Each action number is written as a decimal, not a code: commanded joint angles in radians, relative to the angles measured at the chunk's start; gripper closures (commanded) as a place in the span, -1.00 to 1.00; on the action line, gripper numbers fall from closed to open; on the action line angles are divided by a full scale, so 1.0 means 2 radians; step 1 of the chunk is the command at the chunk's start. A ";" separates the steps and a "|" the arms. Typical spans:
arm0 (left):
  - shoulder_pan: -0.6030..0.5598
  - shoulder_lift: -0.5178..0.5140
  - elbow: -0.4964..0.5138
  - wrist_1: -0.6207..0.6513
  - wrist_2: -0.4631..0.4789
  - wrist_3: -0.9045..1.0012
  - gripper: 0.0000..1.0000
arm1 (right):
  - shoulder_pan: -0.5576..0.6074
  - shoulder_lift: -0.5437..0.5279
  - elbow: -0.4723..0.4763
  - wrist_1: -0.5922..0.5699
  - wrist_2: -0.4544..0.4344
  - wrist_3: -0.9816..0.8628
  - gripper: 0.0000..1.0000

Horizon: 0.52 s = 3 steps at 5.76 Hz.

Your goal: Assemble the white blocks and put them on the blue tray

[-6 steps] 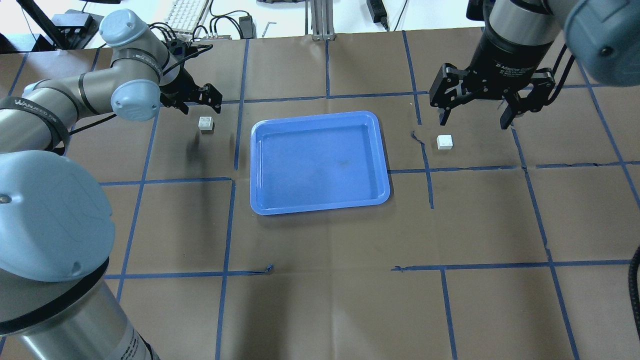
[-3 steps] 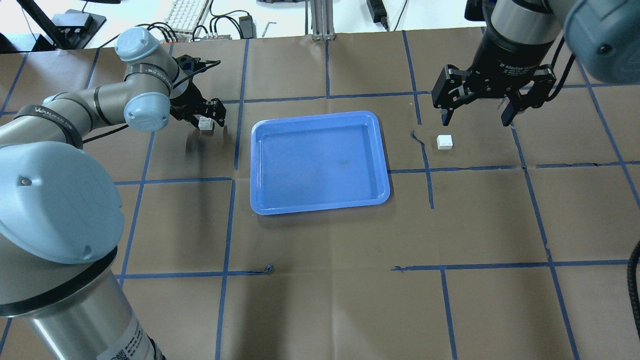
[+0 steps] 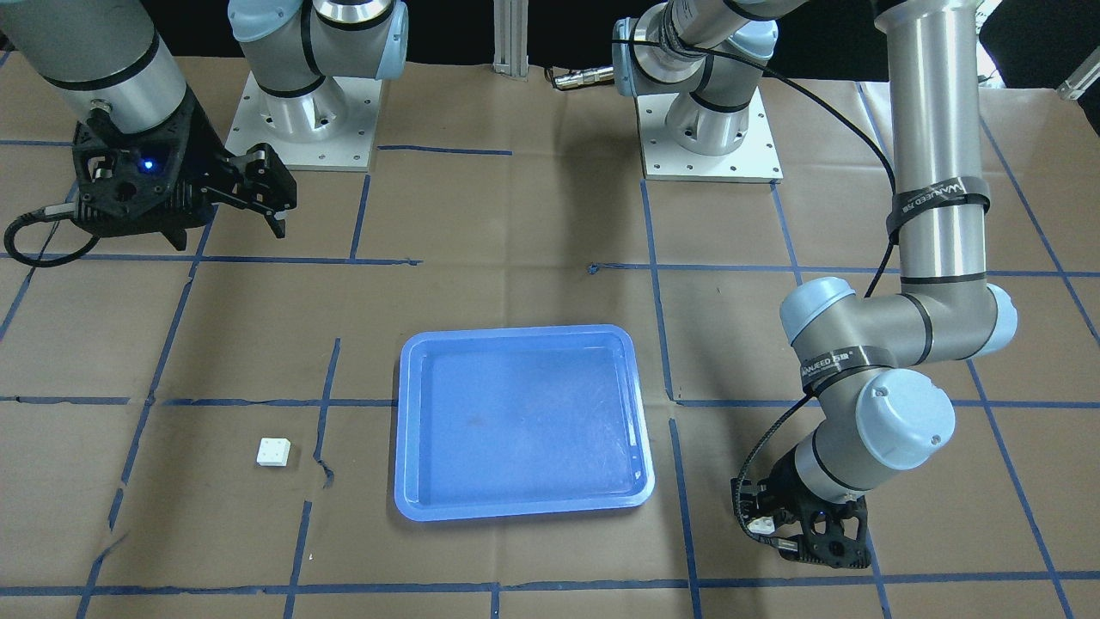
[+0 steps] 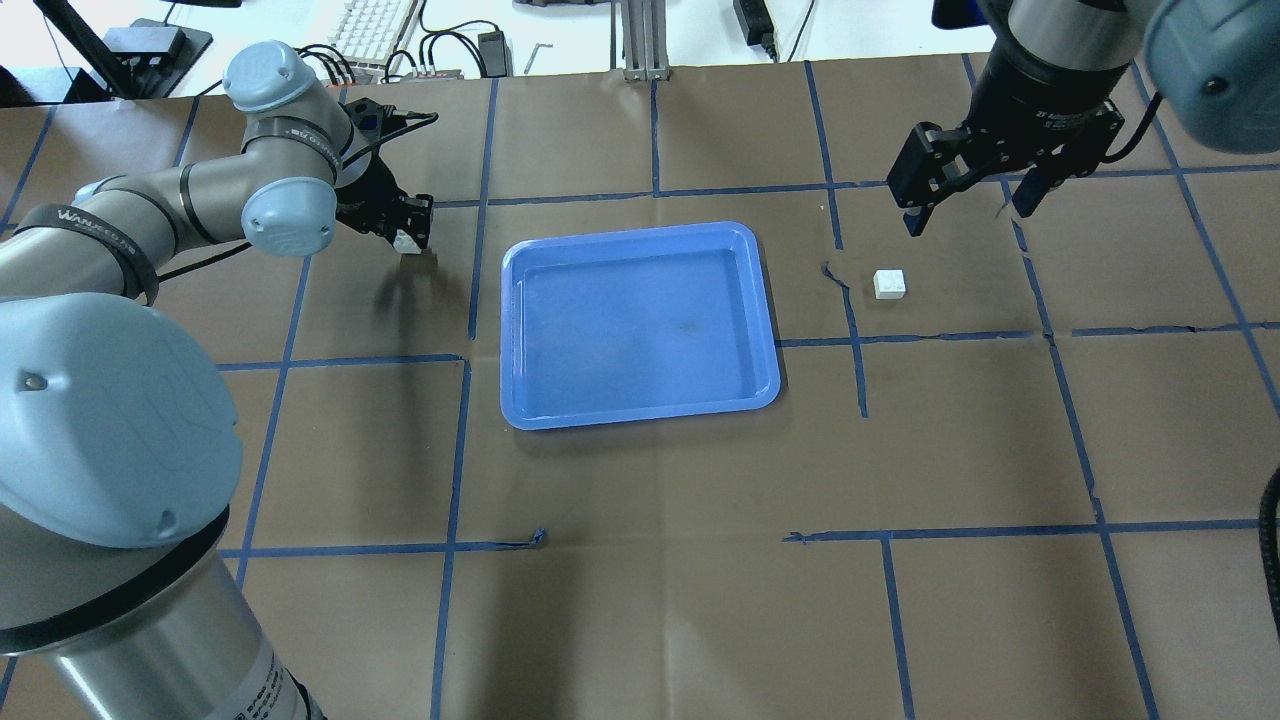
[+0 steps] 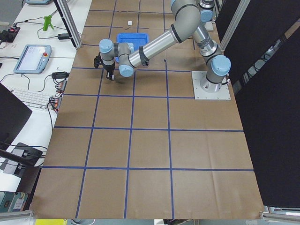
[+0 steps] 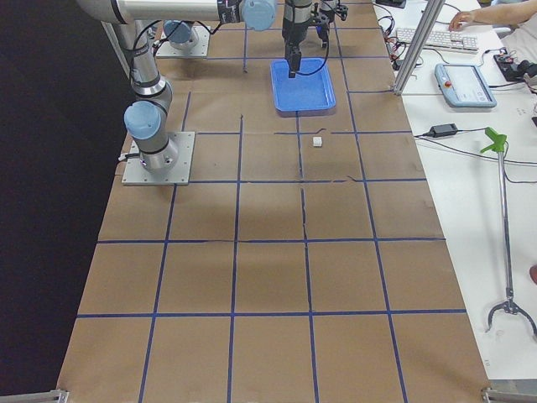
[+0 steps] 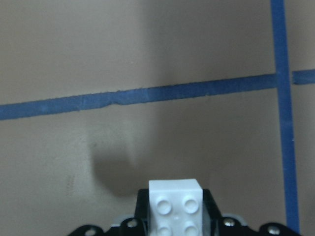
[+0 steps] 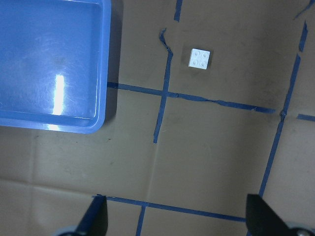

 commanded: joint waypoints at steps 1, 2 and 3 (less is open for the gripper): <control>-0.062 0.048 -0.004 -0.007 0.013 0.070 0.88 | -0.026 0.020 0.000 -0.014 0.002 -0.152 -1.00; -0.125 0.074 -0.011 -0.007 0.015 0.131 0.88 | -0.030 0.038 0.000 -0.052 0.002 -0.243 -1.00; -0.163 0.074 -0.026 -0.007 0.015 0.186 0.98 | -0.037 0.055 -0.001 -0.074 0.002 -0.347 -1.00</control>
